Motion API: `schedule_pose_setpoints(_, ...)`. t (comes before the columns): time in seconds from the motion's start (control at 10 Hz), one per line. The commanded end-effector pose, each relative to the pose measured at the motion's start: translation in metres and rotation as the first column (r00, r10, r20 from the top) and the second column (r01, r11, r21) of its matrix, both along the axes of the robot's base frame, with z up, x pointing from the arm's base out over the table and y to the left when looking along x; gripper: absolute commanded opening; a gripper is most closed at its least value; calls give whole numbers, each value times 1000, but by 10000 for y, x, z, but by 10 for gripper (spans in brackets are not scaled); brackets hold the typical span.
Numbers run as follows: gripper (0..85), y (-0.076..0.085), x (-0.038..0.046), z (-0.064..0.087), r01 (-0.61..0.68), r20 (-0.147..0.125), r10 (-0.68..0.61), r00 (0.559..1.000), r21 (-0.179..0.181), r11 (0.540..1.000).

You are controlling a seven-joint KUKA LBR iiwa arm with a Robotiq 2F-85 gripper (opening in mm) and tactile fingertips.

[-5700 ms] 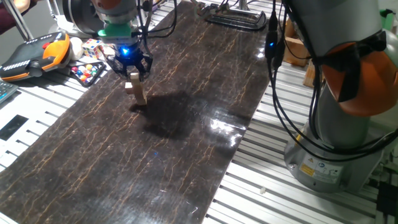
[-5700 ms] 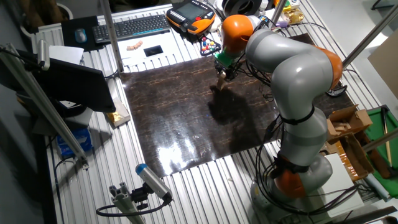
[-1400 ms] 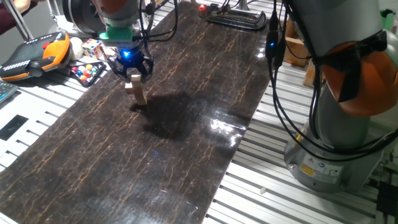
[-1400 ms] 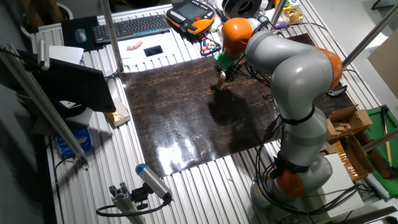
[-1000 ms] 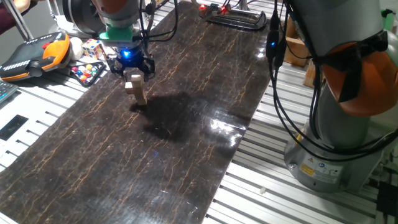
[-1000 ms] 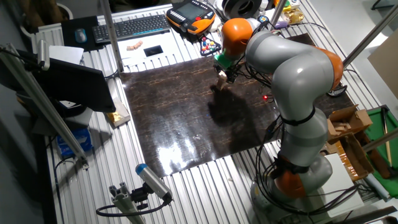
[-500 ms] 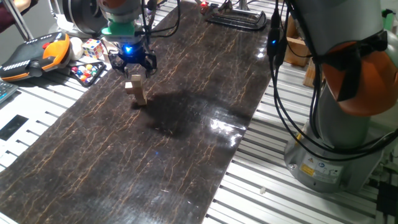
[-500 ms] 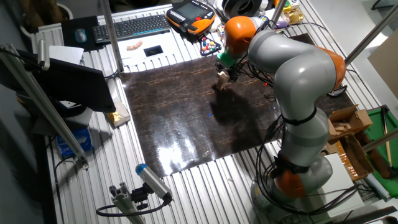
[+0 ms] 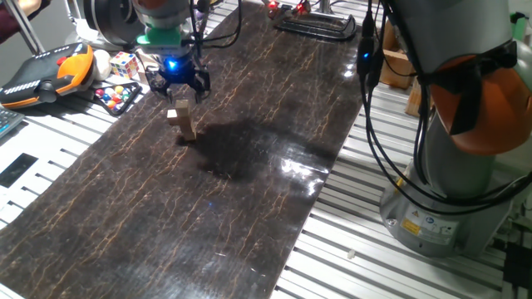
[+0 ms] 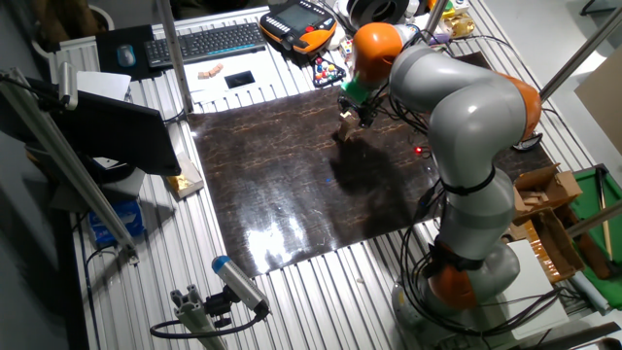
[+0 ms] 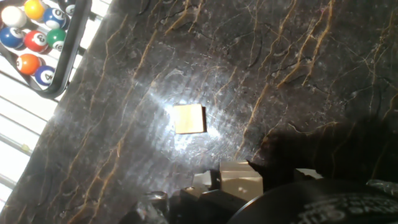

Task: Stack the blocks in a vertical line of five

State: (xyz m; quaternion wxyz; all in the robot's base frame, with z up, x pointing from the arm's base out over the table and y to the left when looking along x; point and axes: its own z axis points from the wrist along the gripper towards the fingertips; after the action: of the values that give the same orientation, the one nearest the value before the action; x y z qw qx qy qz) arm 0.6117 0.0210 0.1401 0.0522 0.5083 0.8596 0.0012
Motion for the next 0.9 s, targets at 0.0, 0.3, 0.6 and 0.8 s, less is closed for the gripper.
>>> schedule_pose_setpoints(0.0,663,3,-12,45,-6,-5,6,1000,3,1000)
schedule_pose_setpoints(0.3,373,13,-72,139,-74,-20,75,997,25,997)
schedule_pose_setpoints(0.6,10,56,-113,231,-134,-46,135,990,36,990)
schedule_pose_setpoints(0.8,10,56,-113,231,-177,-50,180,982,44,983)
